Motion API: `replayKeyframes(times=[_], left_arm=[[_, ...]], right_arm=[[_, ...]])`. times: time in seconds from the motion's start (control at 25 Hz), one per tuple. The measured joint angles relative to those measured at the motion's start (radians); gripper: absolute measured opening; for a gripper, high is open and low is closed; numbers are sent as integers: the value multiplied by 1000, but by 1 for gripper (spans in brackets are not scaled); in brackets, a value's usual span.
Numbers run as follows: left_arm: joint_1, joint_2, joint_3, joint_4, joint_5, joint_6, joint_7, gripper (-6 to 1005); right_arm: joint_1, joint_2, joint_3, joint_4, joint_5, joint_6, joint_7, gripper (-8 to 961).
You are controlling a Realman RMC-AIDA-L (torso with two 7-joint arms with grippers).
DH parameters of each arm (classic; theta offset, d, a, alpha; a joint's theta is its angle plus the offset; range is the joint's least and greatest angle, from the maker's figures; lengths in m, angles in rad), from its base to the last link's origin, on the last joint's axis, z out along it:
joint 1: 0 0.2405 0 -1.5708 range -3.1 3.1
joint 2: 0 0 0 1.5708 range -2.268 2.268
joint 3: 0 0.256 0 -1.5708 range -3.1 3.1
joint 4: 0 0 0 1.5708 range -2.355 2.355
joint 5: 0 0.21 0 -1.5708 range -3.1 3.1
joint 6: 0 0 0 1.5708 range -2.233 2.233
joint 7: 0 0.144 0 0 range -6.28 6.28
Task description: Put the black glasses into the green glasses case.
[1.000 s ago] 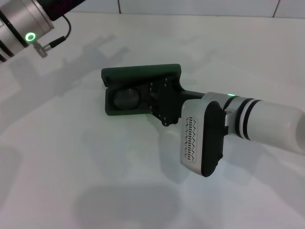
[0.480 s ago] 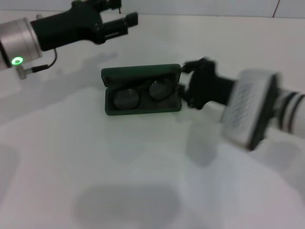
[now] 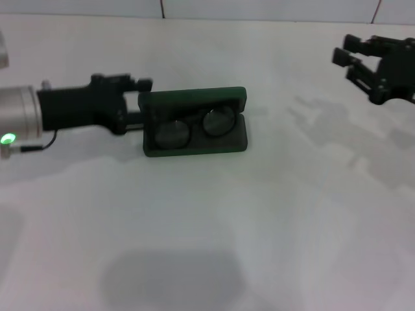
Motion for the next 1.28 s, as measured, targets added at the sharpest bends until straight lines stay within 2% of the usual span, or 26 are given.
replayKeyframes(times=[0.12, 0.28, 0.64, 0.84, 1.28], left_arm=[[33, 7, 0, -2, 34, -10, -2, 711], [57, 5, 0, 3, 53, -44, -6, 696], [44, -36, 0, 23, 76, -191, -2, 622], [30, -36, 0, 61, 78, -226, 0, 586], [27, -36, 0, 60, 81, -230, 2, 571]], right_arm=[[0, -6, 43, 31, 0, -47, 1, 265], [-8, -5, 49, 30, 0, -54, 2, 268], [-8, 1, 47, 28, -27, -77, 2, 275], [-8, 3, 47, 29, -29, -82, 0, 279], [-9, 2, 50, 29, -53, -95, -1, 287]])
